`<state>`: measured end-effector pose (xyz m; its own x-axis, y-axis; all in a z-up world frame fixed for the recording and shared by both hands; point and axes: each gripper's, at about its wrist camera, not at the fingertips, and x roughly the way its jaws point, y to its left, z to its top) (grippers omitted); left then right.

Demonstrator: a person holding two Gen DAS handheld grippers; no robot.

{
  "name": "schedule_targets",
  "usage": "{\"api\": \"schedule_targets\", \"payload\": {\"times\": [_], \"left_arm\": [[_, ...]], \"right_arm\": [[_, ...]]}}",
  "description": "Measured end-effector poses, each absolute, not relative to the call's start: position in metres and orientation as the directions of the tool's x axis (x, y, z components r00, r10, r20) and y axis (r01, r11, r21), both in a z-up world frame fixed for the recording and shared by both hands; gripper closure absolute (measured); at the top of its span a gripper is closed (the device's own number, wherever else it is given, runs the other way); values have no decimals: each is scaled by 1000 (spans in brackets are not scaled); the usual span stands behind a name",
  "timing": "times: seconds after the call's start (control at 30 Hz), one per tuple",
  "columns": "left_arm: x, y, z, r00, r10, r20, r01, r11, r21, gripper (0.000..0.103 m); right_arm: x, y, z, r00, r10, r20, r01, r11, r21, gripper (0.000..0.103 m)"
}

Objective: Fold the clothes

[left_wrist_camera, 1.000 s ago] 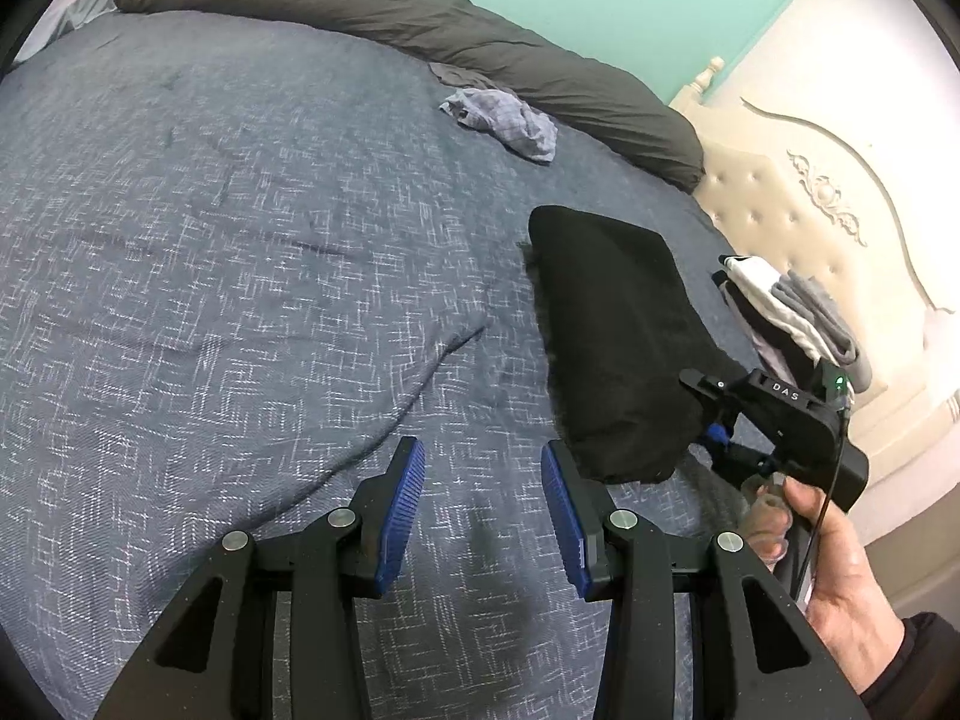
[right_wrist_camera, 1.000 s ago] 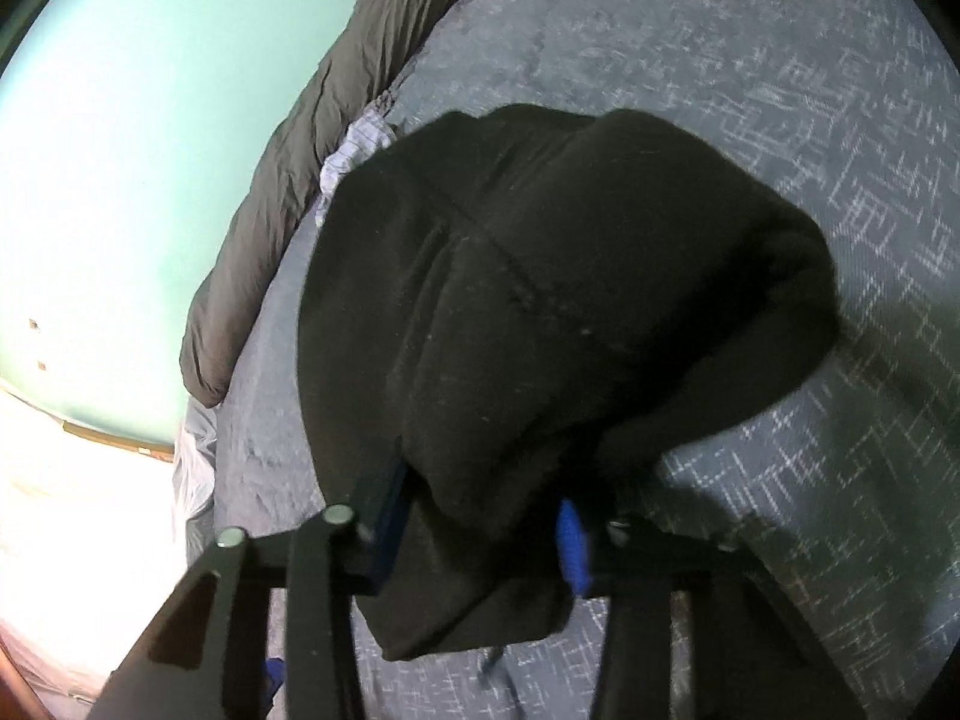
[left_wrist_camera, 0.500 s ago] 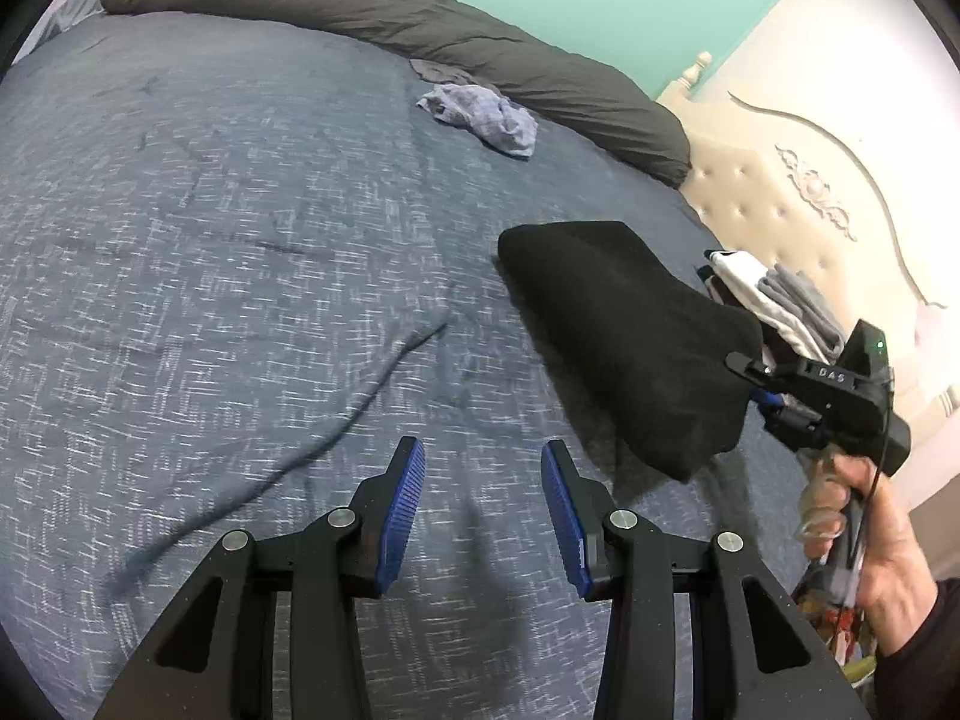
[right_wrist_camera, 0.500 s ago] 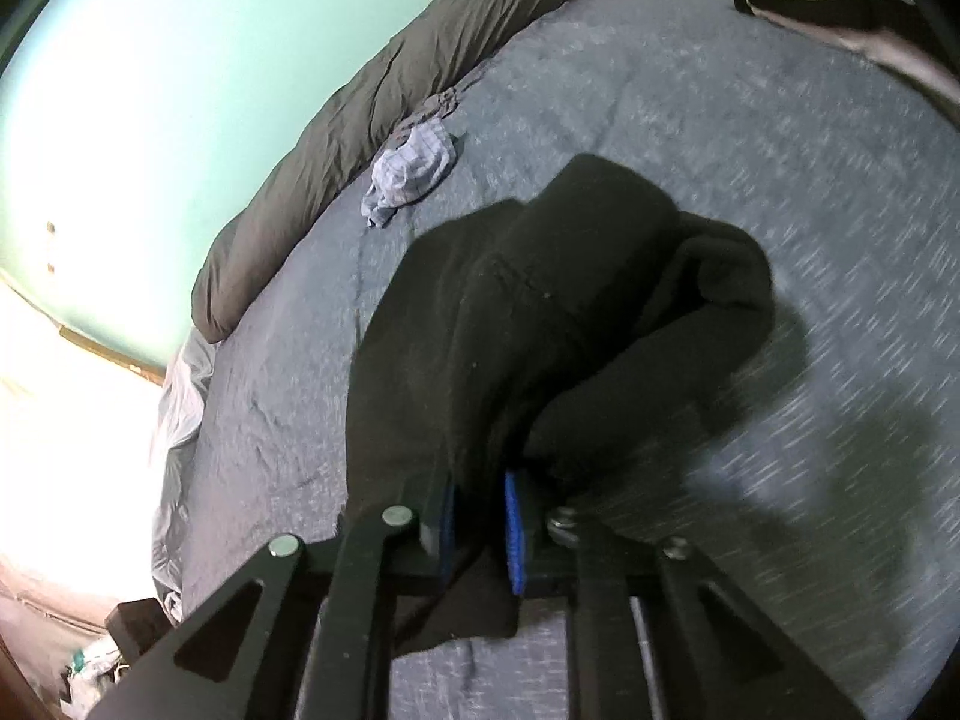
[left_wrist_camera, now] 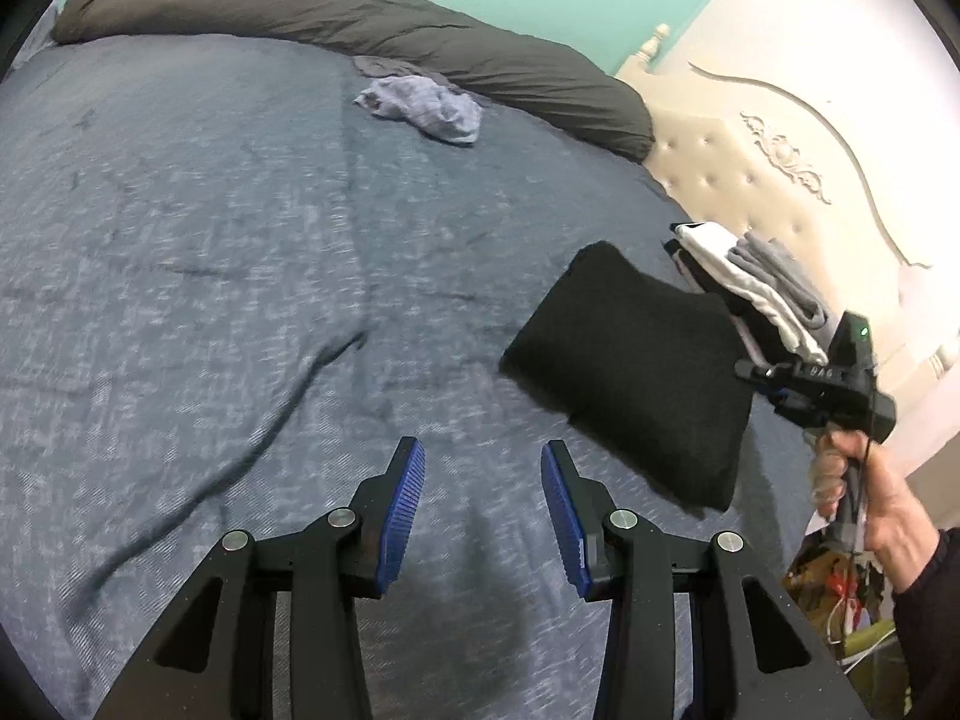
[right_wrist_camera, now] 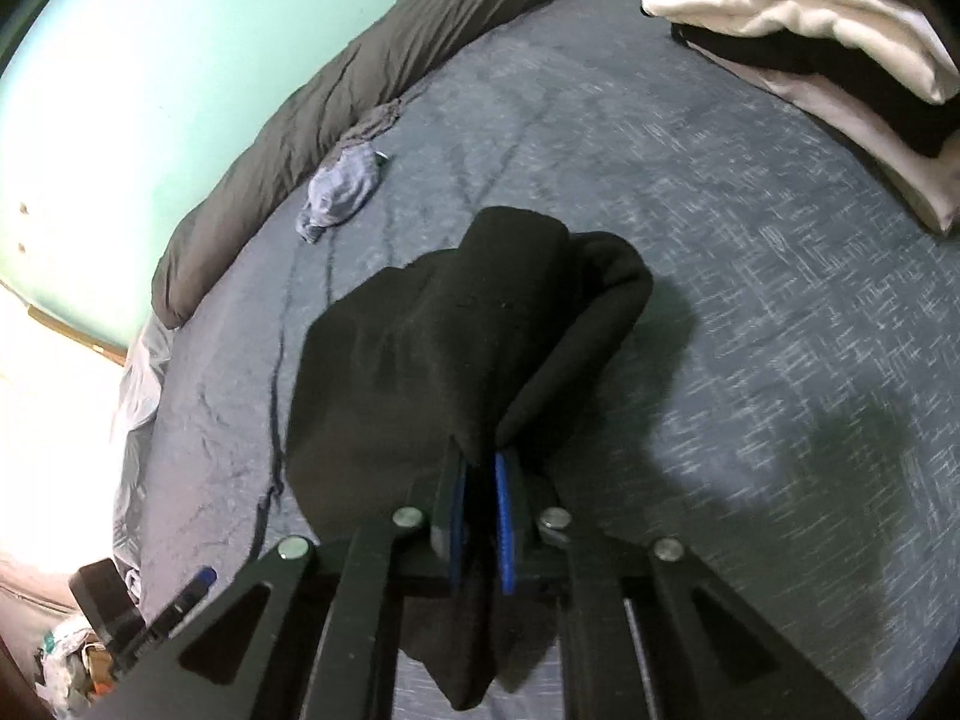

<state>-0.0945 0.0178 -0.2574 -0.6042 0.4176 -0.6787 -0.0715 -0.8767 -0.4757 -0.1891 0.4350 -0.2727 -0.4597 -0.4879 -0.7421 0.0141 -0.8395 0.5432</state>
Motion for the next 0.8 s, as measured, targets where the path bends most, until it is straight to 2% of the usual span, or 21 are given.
{"api": "schedule_targets", "payload": {"times": [0.13,0.23,0.47,0.57,0.7,0.77,0.8], "left_arm": [[-124,38,-253,-573,444,-689,-119,-877,-466,58],[-150,51,-253,-535,481,-695,-152,-864,-481,53],[-211,85,-254,-443,521,-730,-224,-852,-472,49],[-227,98,-261,-405,526,-748,-251,-851,-462,49],[-245,111,-272,-353,551,-756,-278,-833,-478,49],[-249,115,-278,-331,539,-774,-282,-840,-464,49],[-252,118,-281,-322,528,-786,-285,-846,-452,49]], "right_arm": [[-193,441,-282,-433,-491,-756,31,-846,533,95],[-195,442,-284,-420,-506,-754,40,-840,541,95],[-194,446,-286,-408,-538,-738,49,-820,571,94],[-193,448,-287,-404,-550,-731,47,-810,584,91],[-185,449,-286,-405,-534,-742,38,-821,570,68],[-181,449,-288,-402,-531,-745,38,-823,566,61],[-179,448,-290,-397,-532,-748,38,-824,566,54]]}}
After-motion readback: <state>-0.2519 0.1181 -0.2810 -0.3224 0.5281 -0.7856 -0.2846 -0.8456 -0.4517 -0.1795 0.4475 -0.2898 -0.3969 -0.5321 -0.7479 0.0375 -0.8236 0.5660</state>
